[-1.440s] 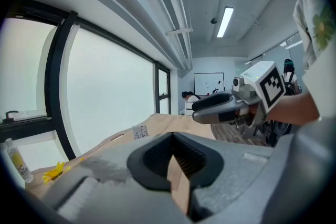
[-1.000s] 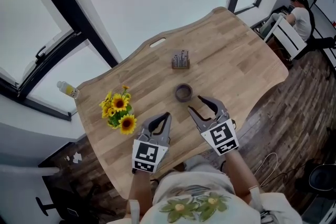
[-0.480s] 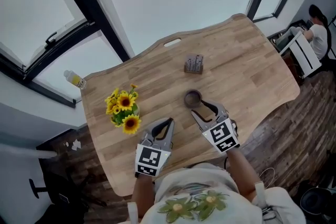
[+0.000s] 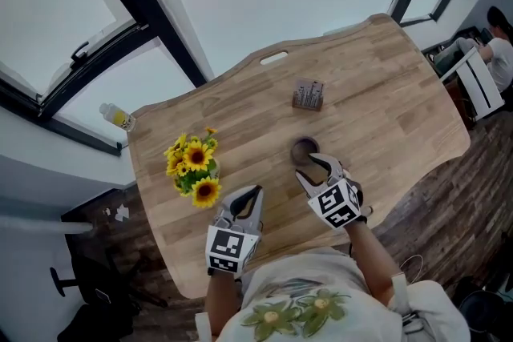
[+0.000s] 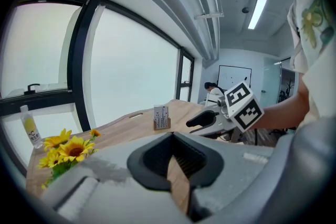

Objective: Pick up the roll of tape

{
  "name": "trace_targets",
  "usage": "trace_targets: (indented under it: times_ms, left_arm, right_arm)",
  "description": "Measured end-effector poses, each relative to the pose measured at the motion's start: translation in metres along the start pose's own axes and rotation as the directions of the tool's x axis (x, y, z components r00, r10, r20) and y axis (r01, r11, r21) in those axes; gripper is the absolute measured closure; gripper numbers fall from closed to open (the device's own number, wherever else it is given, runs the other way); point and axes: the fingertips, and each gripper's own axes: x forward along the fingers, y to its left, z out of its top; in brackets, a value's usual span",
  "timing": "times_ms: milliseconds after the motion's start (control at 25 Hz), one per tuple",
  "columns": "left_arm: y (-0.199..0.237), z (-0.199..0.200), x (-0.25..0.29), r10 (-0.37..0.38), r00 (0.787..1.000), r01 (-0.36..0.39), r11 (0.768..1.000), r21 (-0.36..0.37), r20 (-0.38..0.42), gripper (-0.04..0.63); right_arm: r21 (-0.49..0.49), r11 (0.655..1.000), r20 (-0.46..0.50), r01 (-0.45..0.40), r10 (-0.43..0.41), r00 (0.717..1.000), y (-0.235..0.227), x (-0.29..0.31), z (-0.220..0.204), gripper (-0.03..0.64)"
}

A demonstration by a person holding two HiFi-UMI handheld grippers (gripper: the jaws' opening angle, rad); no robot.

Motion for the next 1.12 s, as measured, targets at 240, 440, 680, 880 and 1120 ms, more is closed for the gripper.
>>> trace_targets:
  times_ms: [240,440,680,880,1120]
  left_arm:
    - [0.003,-0.006,0.014,-0.021,0.999,0.021,1.0,-0.024,-0.027,0.592]
    - [0.001,-0.018,0.027,-0.046,0.997,0.044,0.999,-0.027,-0.058,0.592]
    - [-0.003,-0.027,0.039,-0.076,0.993,0.073,0.997,-0.033,-0.087,0.592]
    - [-0.001,-0.035,0.044,-0.084,0.991,0.079,0.996,-0.048,-0.108,0.592]
    - [0.003,-0.042,0.048,-0.087,0.988,0.081,0.995,-0.051,-0.131,0.592]
  right_arm:
    - [-0.036,0.999,-0.079,-0.033,0.03,0.996,0.001,0.026,-0.02,0.428]
    - [-0.02,0.998,-0.125,-0.051,0.048,0.991,-0.001,0.047,-0.039,0.428]
    - [-0.061,0.996,-0.194,-0.072,0.059,0.979,0.003,0.066,-0.06,0.428]
    - [-0.09,0.991,-0.249,-0.095,0.07,0.966,0.003,0.079,-0.072,0.429]
    - [-0.154,0.98,-0.301,-0.126,0.075,0.951,0.006,0.088,-0.08,0.436]
